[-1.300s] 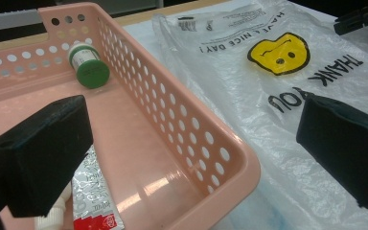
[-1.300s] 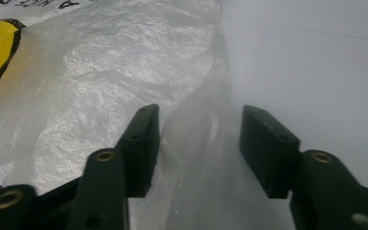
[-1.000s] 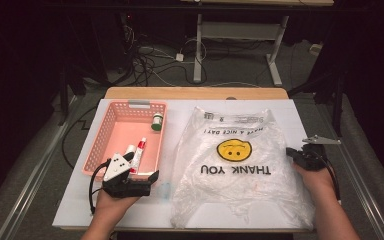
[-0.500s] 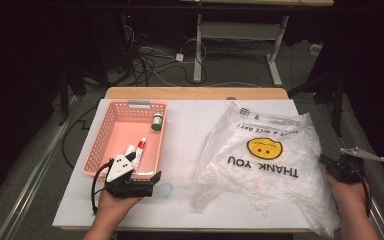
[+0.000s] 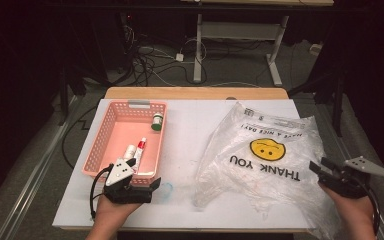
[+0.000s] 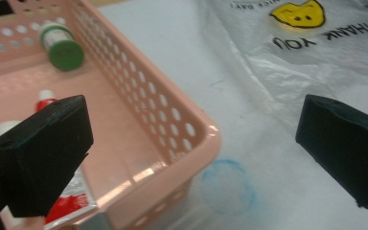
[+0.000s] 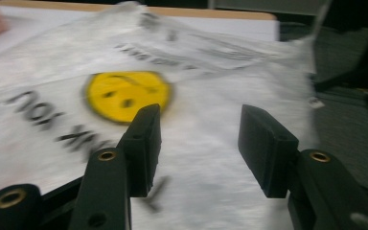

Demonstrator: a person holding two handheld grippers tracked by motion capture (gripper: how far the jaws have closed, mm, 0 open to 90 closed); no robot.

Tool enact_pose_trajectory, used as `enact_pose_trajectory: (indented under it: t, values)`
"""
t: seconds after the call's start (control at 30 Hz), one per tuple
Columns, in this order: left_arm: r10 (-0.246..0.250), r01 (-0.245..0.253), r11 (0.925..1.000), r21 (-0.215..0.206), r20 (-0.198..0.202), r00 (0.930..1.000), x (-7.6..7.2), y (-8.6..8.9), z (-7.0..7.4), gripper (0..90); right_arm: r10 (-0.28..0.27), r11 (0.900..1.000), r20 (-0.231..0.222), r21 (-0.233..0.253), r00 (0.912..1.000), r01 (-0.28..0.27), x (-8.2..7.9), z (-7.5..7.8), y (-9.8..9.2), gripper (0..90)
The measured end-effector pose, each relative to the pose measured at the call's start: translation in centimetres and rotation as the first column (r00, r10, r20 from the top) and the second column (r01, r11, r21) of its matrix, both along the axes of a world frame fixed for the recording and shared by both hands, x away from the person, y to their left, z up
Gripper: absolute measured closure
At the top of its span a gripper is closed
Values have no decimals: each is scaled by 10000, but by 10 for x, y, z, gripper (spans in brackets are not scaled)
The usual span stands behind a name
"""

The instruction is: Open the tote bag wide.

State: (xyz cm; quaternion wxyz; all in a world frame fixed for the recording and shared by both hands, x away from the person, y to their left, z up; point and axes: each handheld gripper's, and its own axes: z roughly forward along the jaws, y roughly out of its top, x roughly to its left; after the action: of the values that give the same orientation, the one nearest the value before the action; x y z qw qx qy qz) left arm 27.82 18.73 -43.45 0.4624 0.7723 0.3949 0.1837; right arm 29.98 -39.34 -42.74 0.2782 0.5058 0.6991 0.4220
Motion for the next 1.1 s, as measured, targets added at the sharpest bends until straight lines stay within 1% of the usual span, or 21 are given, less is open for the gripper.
enact_pose_trajectory:
  t: [0.03,0.1,0.13,0.17,0.2,0.23,0.3,0.37,0.4,0.47,0.57,0.63,0.7,0.73,0.83,0.87,0.9,0.93,0.97,1.1]
  values:
    - [-228,227,9997,92,76,9997,-2,-4,3,0,247,9997,1,-9,9997,-247,-5,0,8,506]
    - [-203,195,9996,212,368,9991,-6,-5,6,0,651,9976,-44,-225,9979,-652,-14,-1,22,499]
    - [-236,227,9995,211,427,9988,-7,-5,6,0,746,9964,-37,-405,9972,-747,-18,0,26,498]
    - [-272,263,9995,199,483,9985,-8,-4,6,0,711,9963,15,-481,9975,-709,-22,1,26,498]
    - [-272,263,9995,199,483,9985,-8,-4,6,0,585,9975,50,-412,9983,-582,-26,1,24,499]
    - [-350,334,9990,287,574,9977,-10,-3,5,0,484,9980,18,-415,9988,-483,-30,0,21,496]
    - [-310,298,9993,234,525,9981,-10,-1,4,0,134,9979,-210,-638,9997,-147,-36,-7,12,483]
    - [-250,240,9995,197,511,9984,-8,0,3,0,-256,9976,-457,-660,9986,225,-41,-14,0,463]
    - [-241,231,9996,183,526,9983,-8,1,4,0,-468,9966,-579,-700,9972,427,-44,-18,-6,449]
    - [-242,233,9996,172,552,9982,-9,0,4,0,-918,9917,-770,-972,9928,841,-51,-24,-18,429]
    - [-293,278,9993,266,585,9979,-9,-1,4,0,-1195,9910,-1324,-762,9840,1101,-63,-35,-33,432]
    - [-294,280,9993,252,559,9980,-9,-2,4,0,-1187,9922,-1494,-548,9816,1116,-73,-38,-38,468]
    - [-300,286,9992,262,554,9980,-8,-2,3,0,-1038,9945,-1598,-334,9817,997,-81,-39,-39,530]
    - [-300,286,9992,262,554,9980,-8,-2,3,0,-986,9949,-1647,-360,9814,939,-84,-40,-38,578]
    - [-358,343,9991,268,580,9977,-8,-4,4,0,-517,9981,-2034,-428,9777,438,-87,-45,-32,819]
    - [-356,342,9991,261,591,9976,-8,-4,4,0,-393,9983,-2053,-499,9779,297,-86,-46,-30,882]
    - [-347,333,9991,249,597,9976,-8,-4,4,0,-248,9985,-2039,-527,9787,143,-85,-47,-27,900]
    - [-337,324,9992,223,602,9976,-8,-4,4,0,-98,9987,-2068,-506,9783,-7,-85,-46,-24,900]
    - [-326,314,9993,204,600,9977,-8,-3,4,0,45,9981,-2057,-590,9786,-170,-84,-46,-20,900]
    - [-263,254,9996,158,590,9979,-6,-1,5,0,601,9944,-1955,-735,9789,-758,-84,-42,0,900]
